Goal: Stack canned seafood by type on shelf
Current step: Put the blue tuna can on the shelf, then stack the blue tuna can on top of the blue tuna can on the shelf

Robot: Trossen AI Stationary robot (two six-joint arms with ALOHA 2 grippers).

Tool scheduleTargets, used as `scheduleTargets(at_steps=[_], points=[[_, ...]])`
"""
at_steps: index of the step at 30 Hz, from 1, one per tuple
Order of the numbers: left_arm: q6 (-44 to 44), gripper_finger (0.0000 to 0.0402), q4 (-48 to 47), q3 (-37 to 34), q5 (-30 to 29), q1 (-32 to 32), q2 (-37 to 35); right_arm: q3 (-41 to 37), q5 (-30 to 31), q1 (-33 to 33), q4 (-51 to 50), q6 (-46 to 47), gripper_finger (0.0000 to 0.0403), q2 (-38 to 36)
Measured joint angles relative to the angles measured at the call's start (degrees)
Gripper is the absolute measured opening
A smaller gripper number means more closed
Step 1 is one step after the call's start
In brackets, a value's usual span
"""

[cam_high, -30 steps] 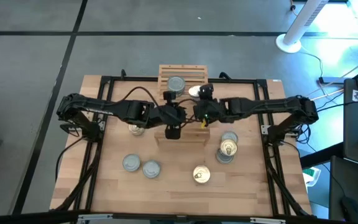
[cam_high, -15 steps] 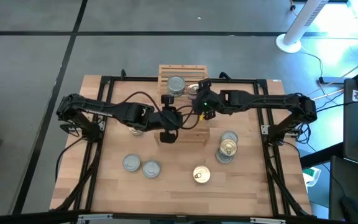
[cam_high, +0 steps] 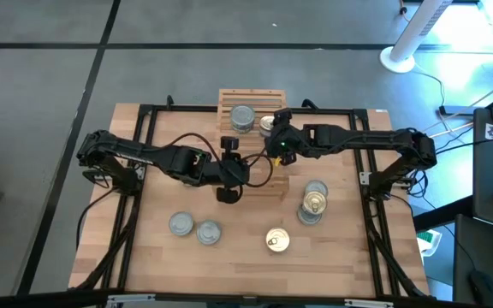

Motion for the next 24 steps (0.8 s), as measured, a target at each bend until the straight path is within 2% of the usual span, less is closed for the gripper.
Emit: scheduleTargets(at_steps=[6,15,20,24], points=[[-0.87,0.0100,-0.02,0.00,-0.09,0.01,0.00,0.00,-0.53,0.02,0.09,-0.33,0.0304,0.00],[-1.24,0.0100,0.00,0.00,-0.09,0.01,0.01,0.02,-9.64,0.09,0.37,2.82,0.0296,0.00],[-1.22,0.0100,0.00,0.00,-0.09,-0.27,0.00,0.02,-9.43,0.72,0.34,2.91,0.0296,-1.09],[-1.39,0.0100,0.00,0.00,-0.05,-0.95,0.00,0.08,-4.65,3.40,0.34,2.96,0.0296,-3.81]])
